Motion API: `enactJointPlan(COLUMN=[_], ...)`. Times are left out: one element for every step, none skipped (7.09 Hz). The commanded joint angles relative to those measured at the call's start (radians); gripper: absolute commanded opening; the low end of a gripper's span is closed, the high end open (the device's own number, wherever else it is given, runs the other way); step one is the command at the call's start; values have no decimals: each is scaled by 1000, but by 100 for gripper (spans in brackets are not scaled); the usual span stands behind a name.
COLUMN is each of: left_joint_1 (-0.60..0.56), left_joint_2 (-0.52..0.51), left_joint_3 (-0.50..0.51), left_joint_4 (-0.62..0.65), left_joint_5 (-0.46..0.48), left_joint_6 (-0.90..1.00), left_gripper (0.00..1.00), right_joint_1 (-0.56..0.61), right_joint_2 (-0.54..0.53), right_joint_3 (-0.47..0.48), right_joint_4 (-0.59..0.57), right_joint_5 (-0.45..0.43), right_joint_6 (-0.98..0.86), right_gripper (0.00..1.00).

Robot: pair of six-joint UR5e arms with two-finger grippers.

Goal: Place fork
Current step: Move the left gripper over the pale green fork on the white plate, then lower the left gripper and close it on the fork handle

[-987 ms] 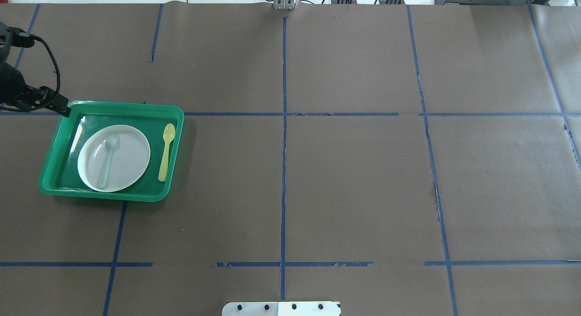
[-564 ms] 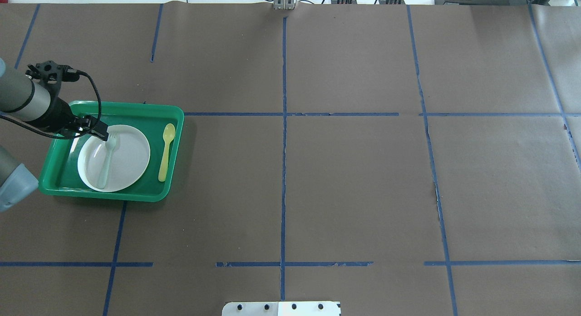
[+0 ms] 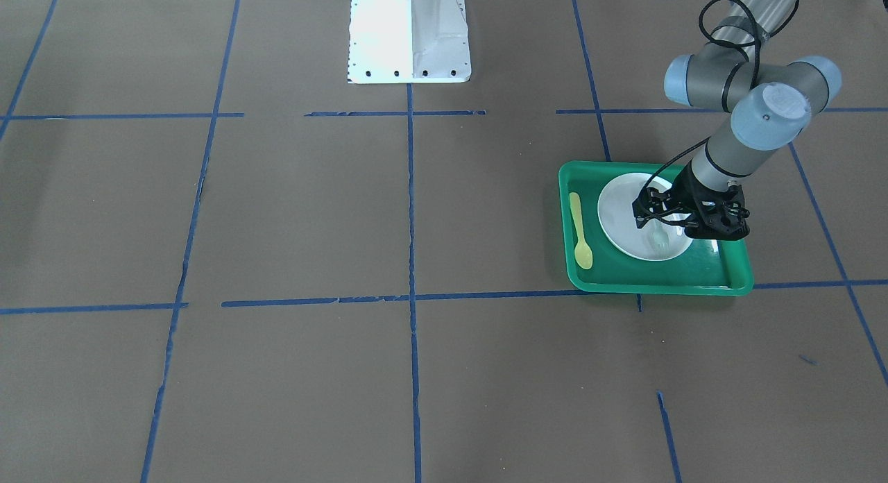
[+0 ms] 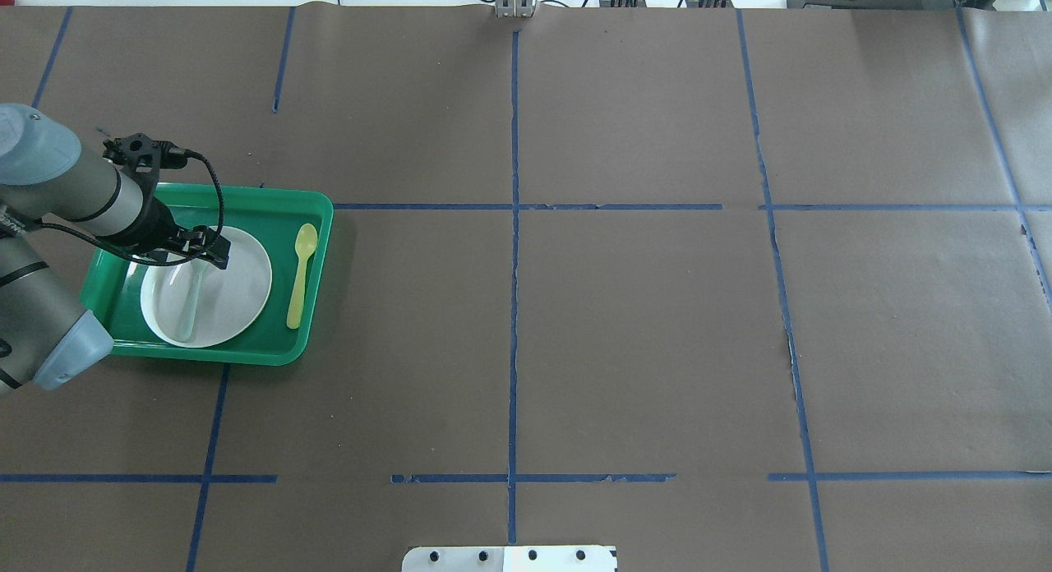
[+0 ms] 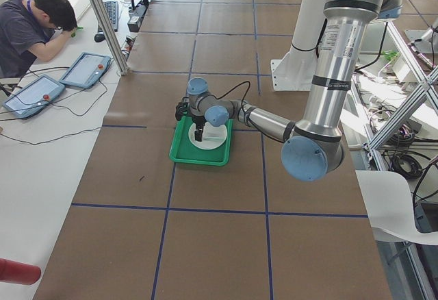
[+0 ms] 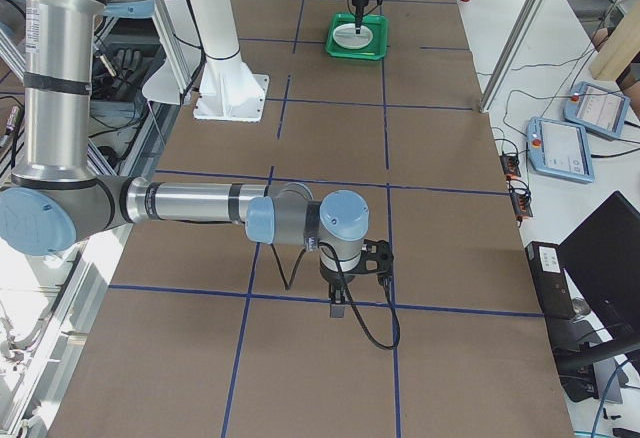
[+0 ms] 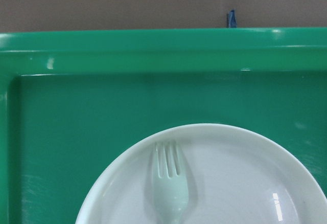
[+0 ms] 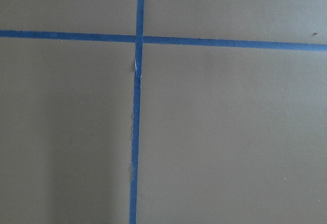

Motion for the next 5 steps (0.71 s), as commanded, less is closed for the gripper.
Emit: enactJointPlan(left_joint_1=[1,1,1,1,1], left_joint_2=[-9,-9,-9,-9,-9], left_joint_3=[38,41,43,43,44], left_joint_4=[-32,-33,-33,-33,-33], left_joint_5=[0,0,0,-2,-2], left_joint_6=[-1,1,1,1,1], left_gripper=[86,81,74,67,64], right_joint_1=[0,0,0,0,0], right_joint_2=[0,0,0,0,0], right_joint_3=[0,0,0,0,0], right_joint_4=[0,0,0,0,0], right_joint_5=[0,0,0,0,0], right_joint_6=[0,1,0,0,1], right_gripper=[100,100,100,100,100])
